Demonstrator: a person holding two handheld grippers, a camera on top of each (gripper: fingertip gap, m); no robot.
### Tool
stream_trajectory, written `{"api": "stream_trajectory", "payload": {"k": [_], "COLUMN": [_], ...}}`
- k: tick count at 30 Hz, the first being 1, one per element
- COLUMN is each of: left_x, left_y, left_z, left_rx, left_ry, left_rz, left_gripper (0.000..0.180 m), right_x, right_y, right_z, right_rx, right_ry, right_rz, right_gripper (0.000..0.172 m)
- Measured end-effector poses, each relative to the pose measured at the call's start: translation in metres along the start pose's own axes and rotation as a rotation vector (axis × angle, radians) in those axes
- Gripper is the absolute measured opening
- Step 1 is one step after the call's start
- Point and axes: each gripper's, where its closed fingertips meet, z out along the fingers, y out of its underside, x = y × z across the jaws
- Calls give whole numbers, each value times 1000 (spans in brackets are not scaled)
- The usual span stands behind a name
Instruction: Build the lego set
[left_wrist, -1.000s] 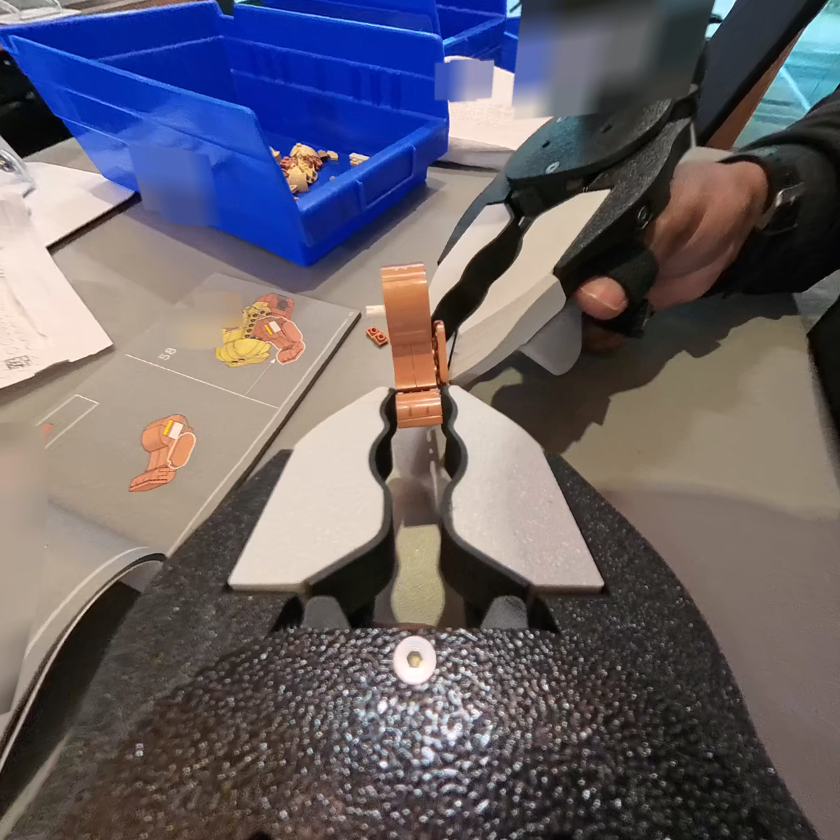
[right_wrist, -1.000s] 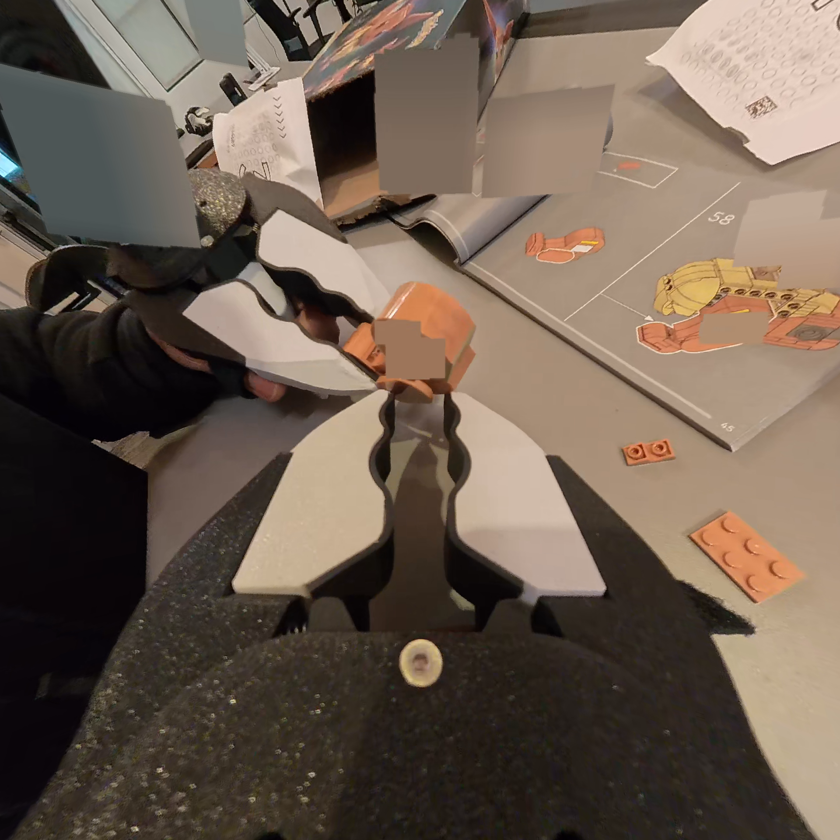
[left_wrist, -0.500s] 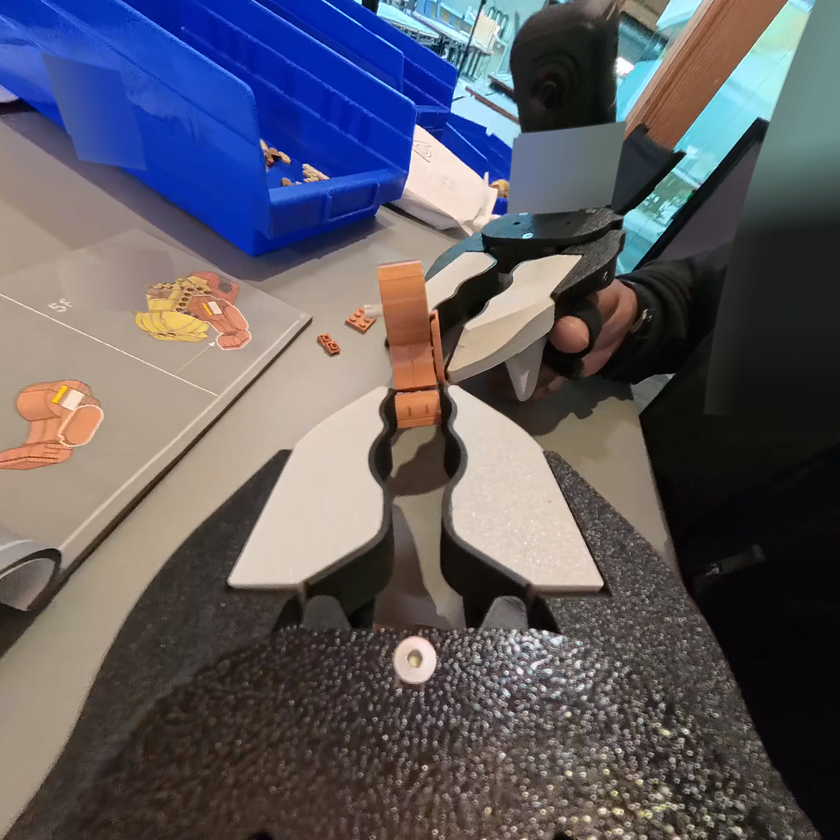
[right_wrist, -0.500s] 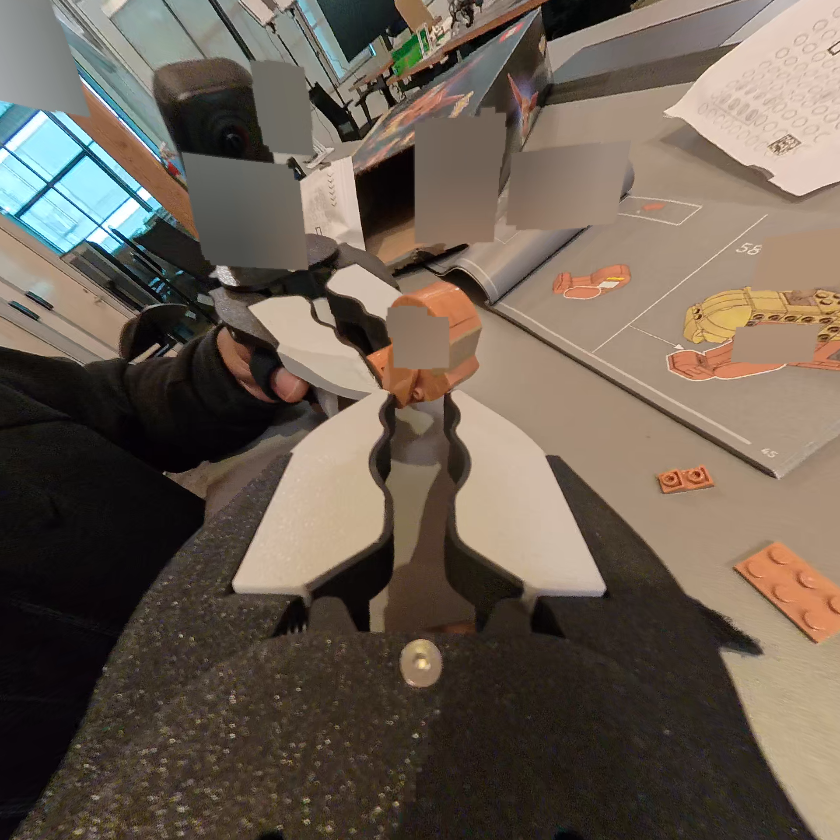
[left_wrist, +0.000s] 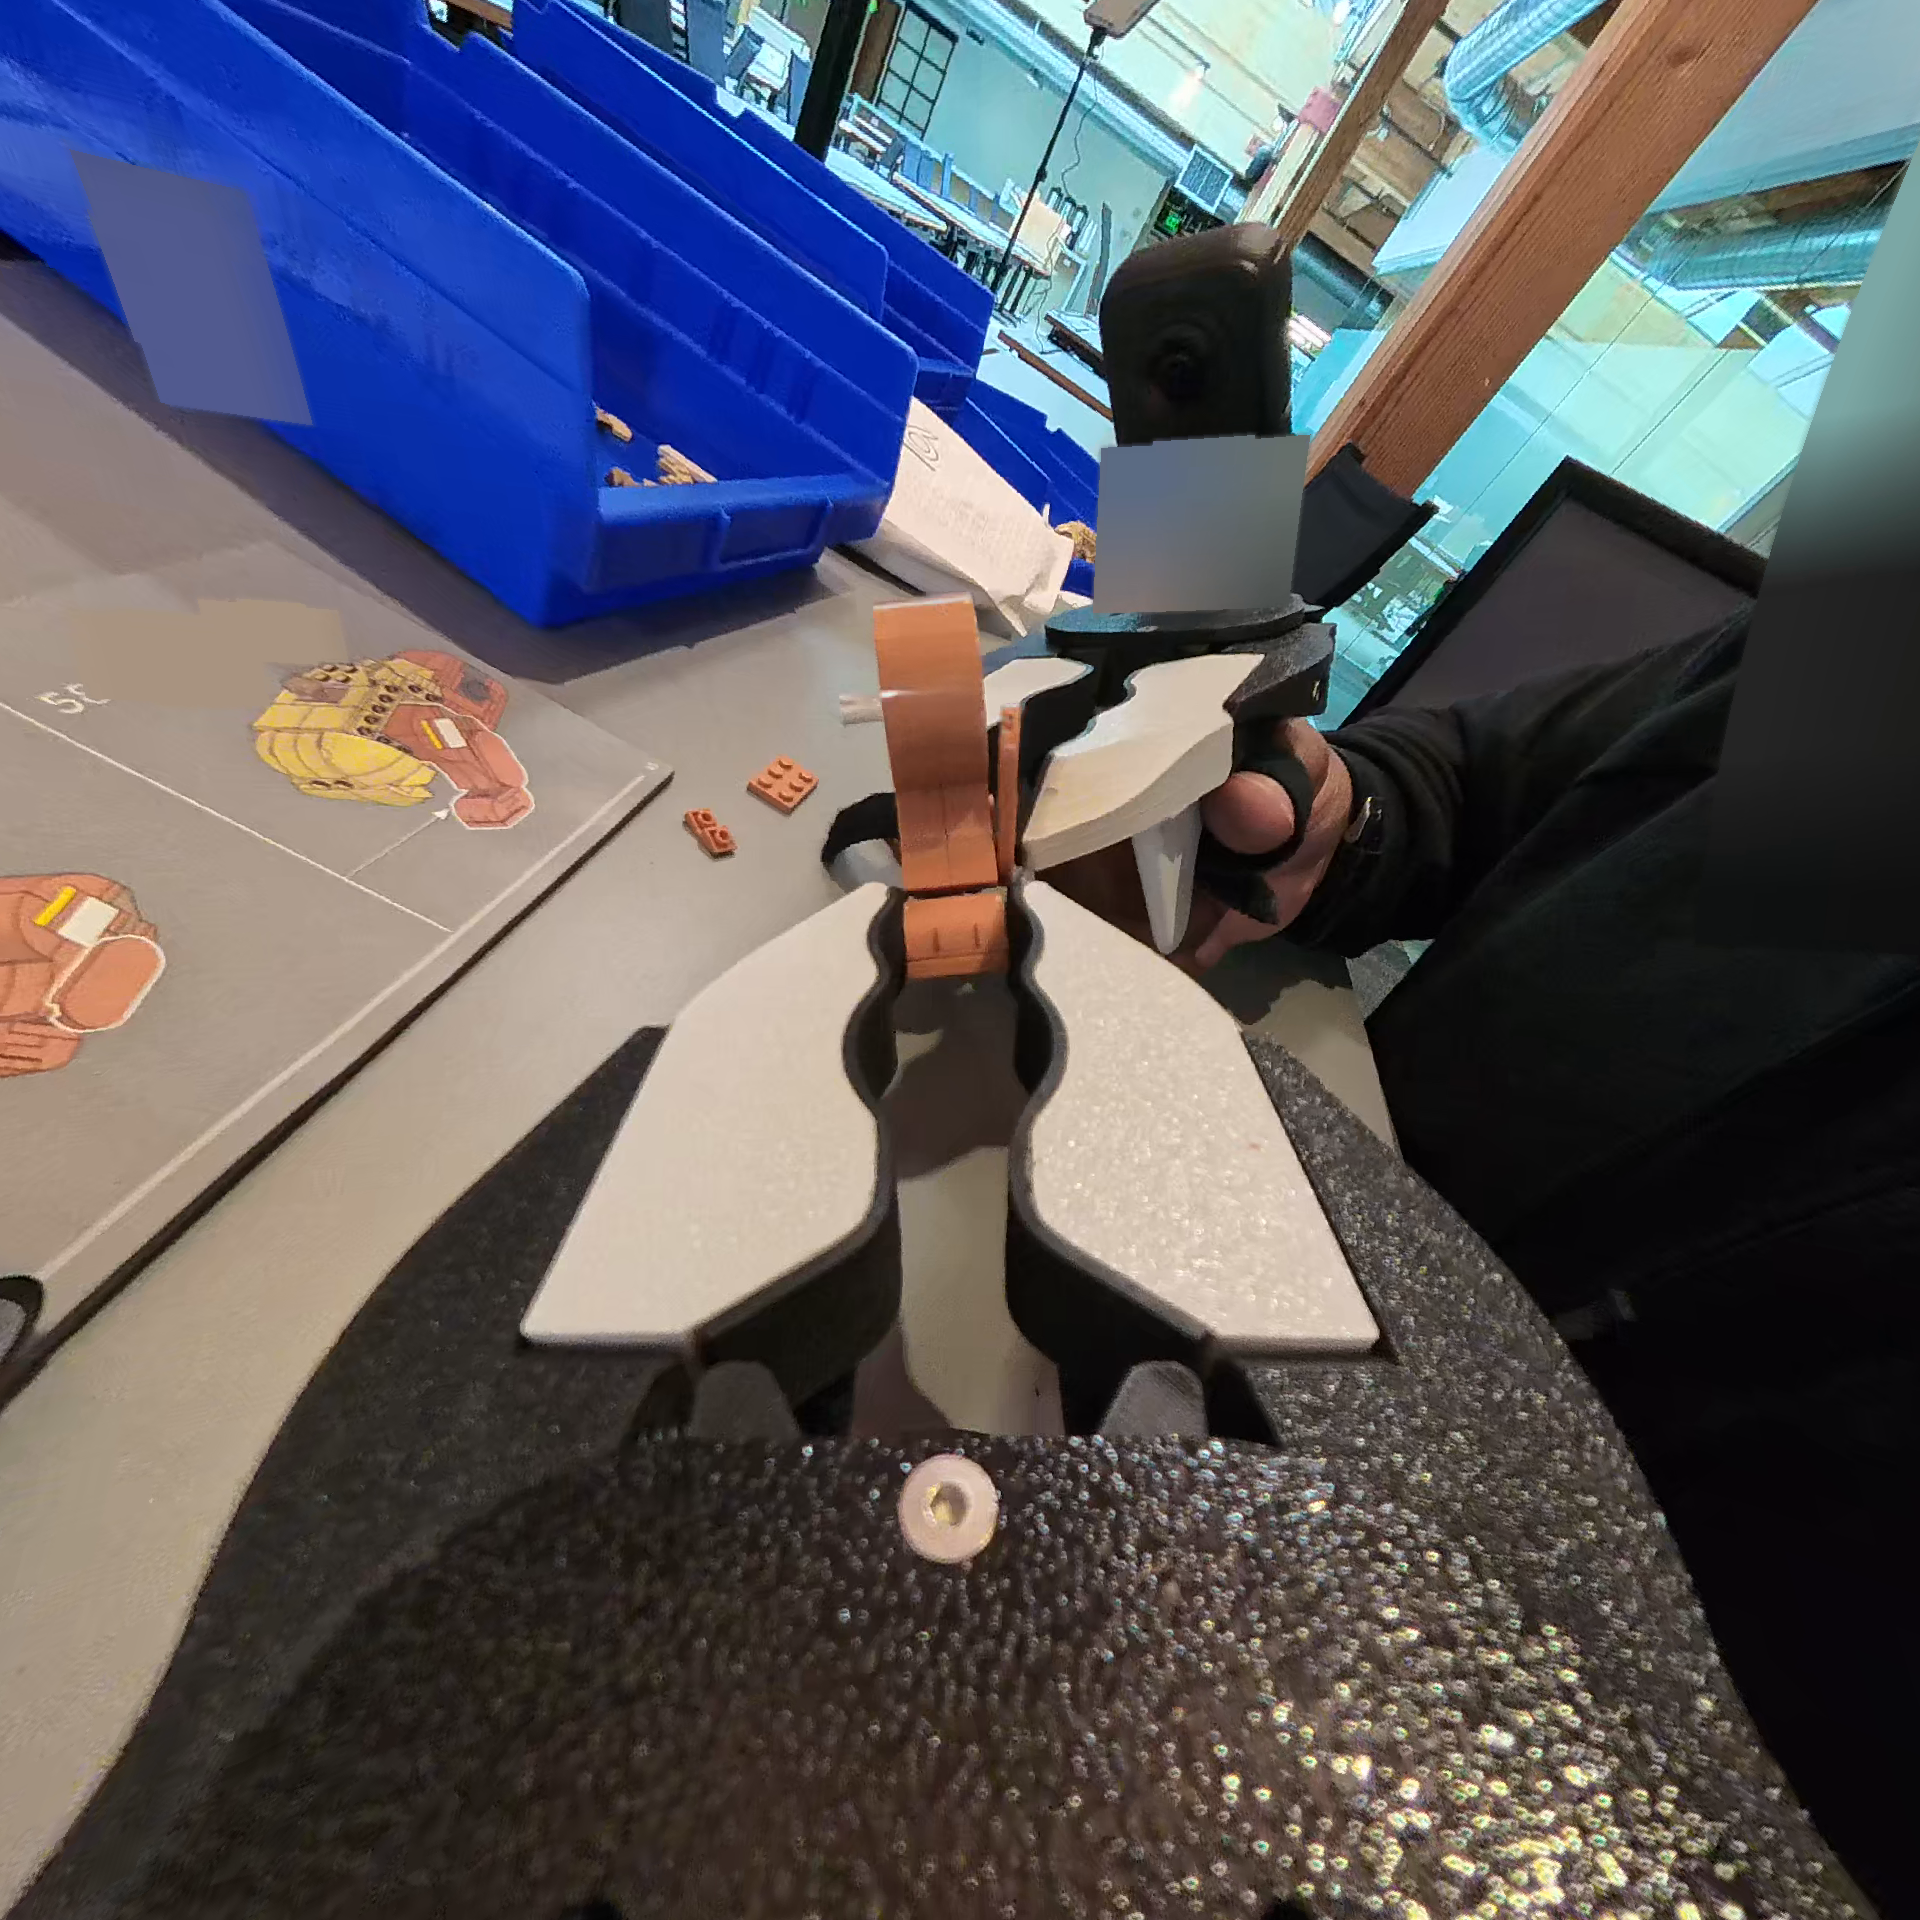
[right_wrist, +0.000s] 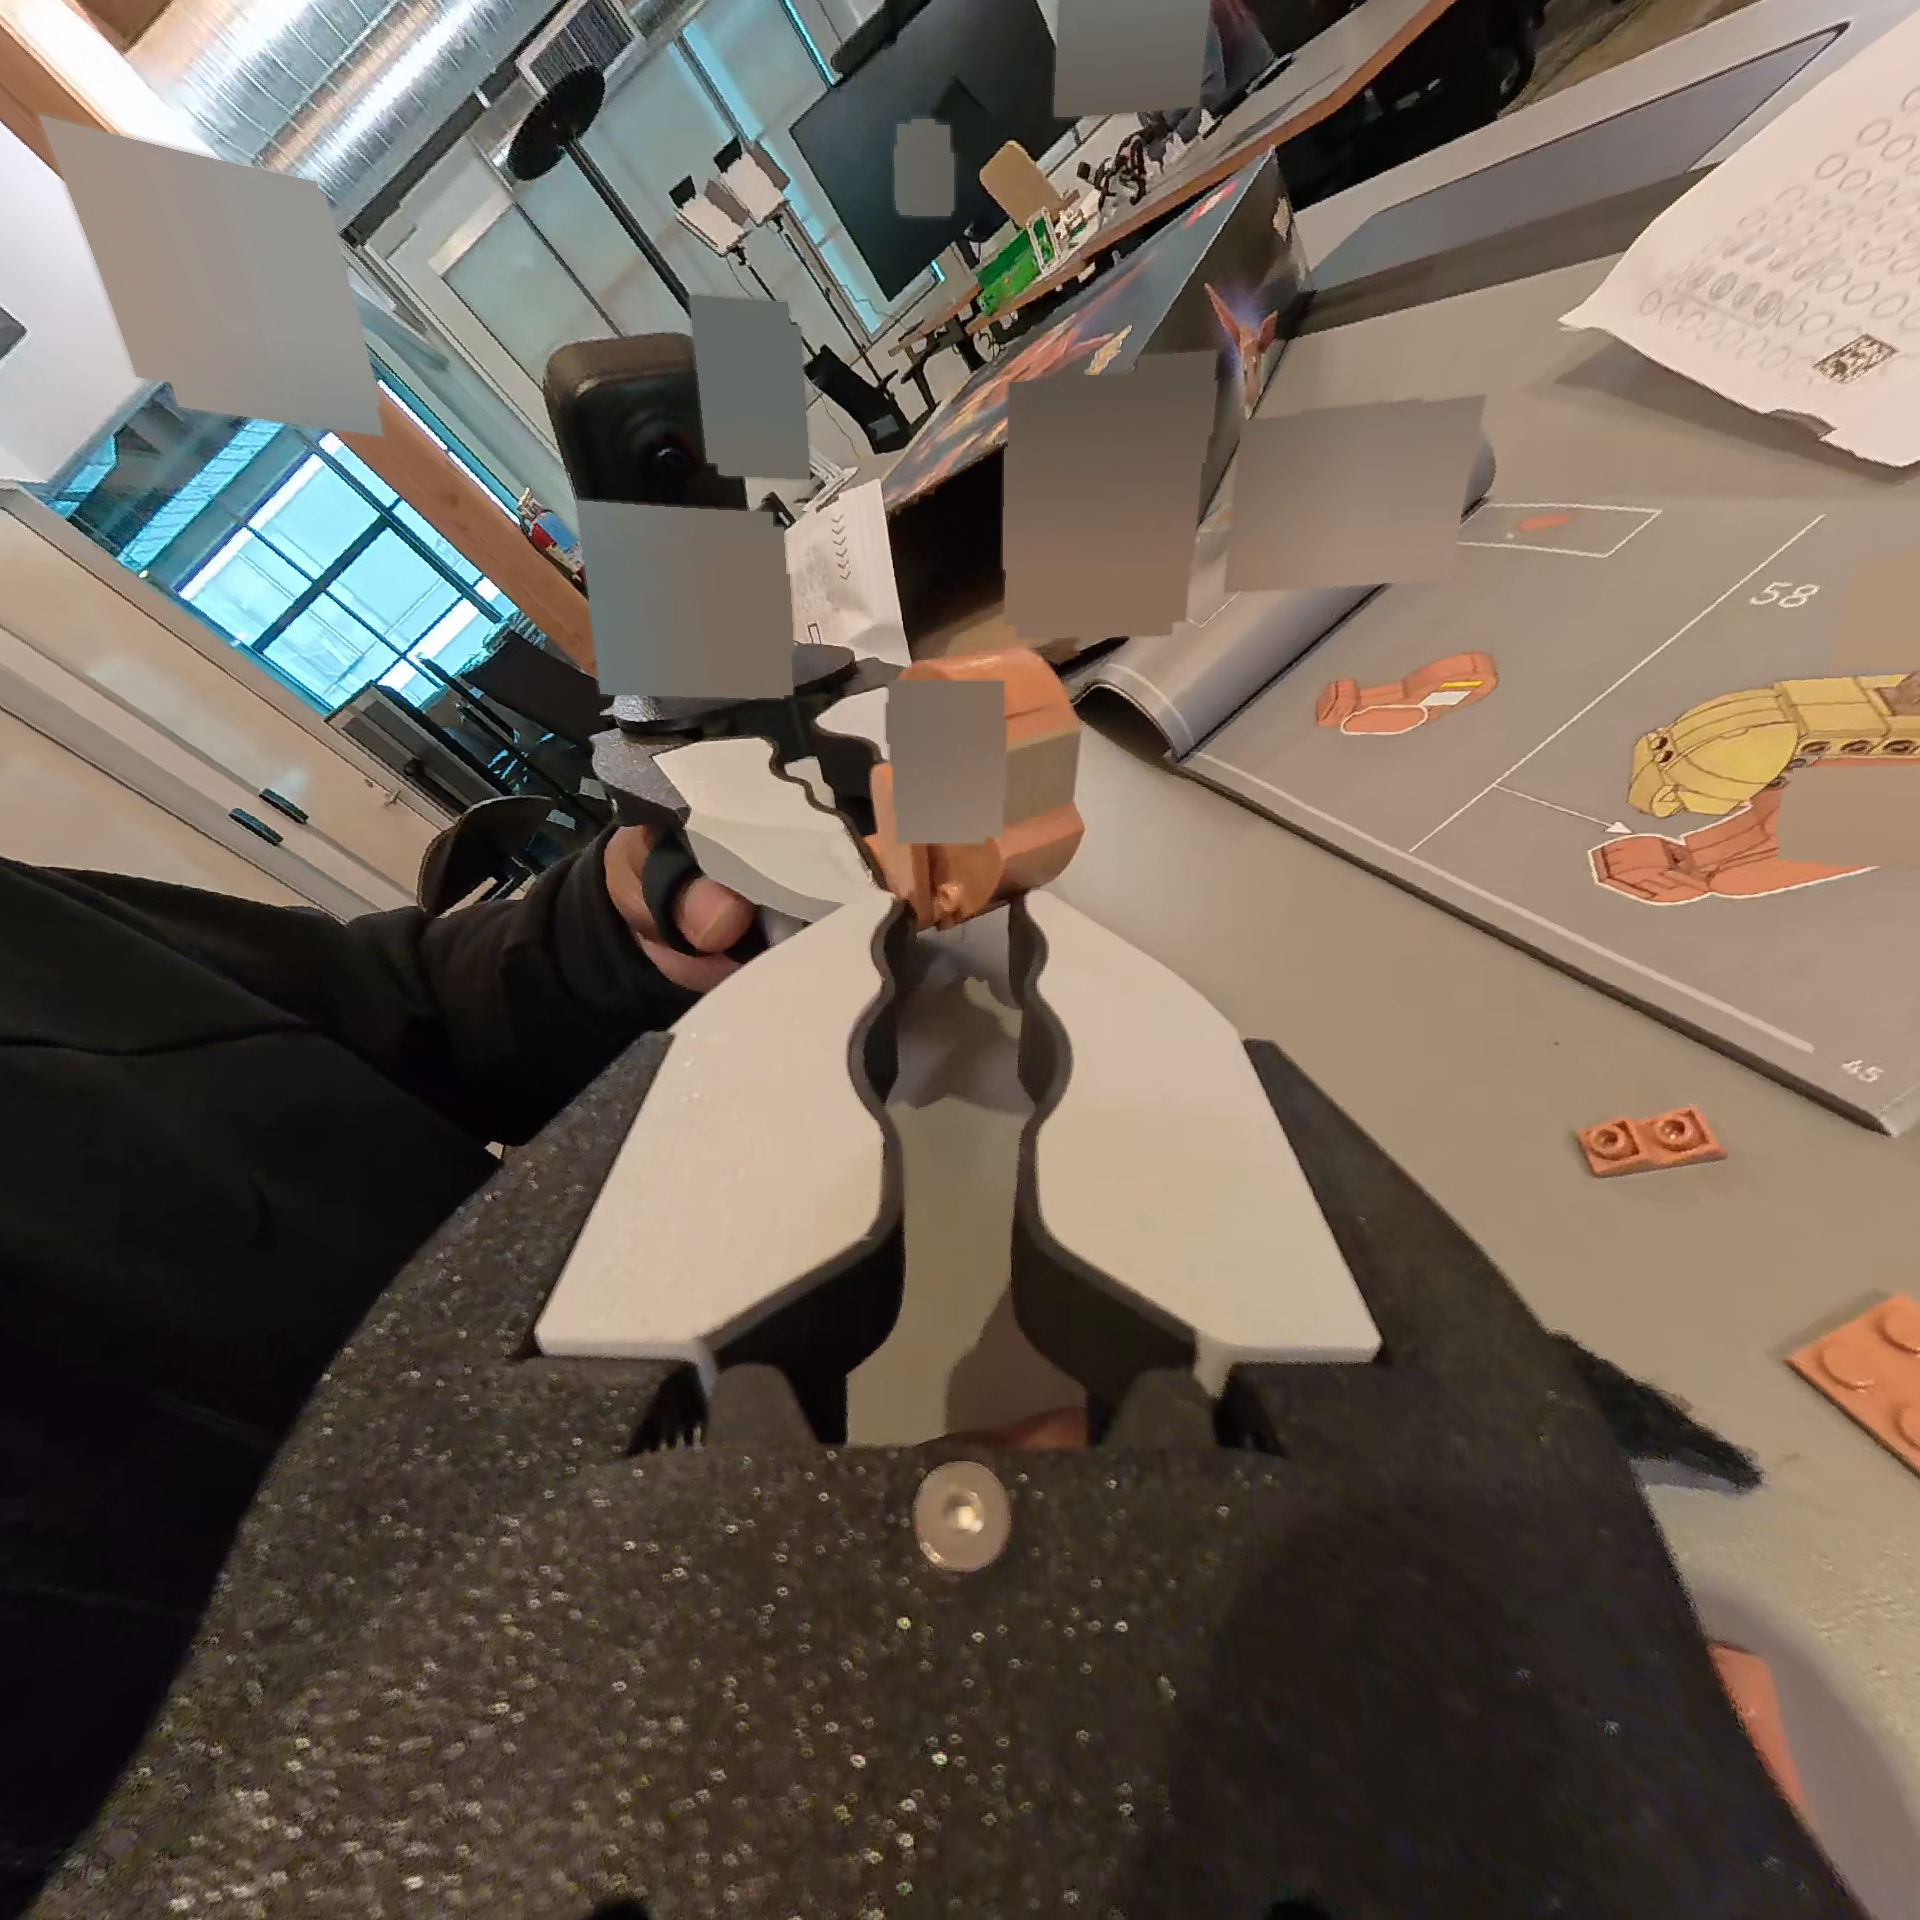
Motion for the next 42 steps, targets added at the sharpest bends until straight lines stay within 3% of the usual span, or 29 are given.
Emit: {"api": "stream_trajectory", "payload": {"k": [30,42], "left_x": [-1,-1], "left_y": [-6,-4], "left_z": [-1,1], "left_rx": [53,32], "left_ry": [8,-90], "left_rz": [-53,100], "left_gripper": [18,17], "right_x": [-3,-4], "right_y": [-7,1], "right_z": [0,-1], "right_rx": [24,-39], "right_ry": [-70,-71], "right_rz": [30,62], "right_gripper": [4,4]}}
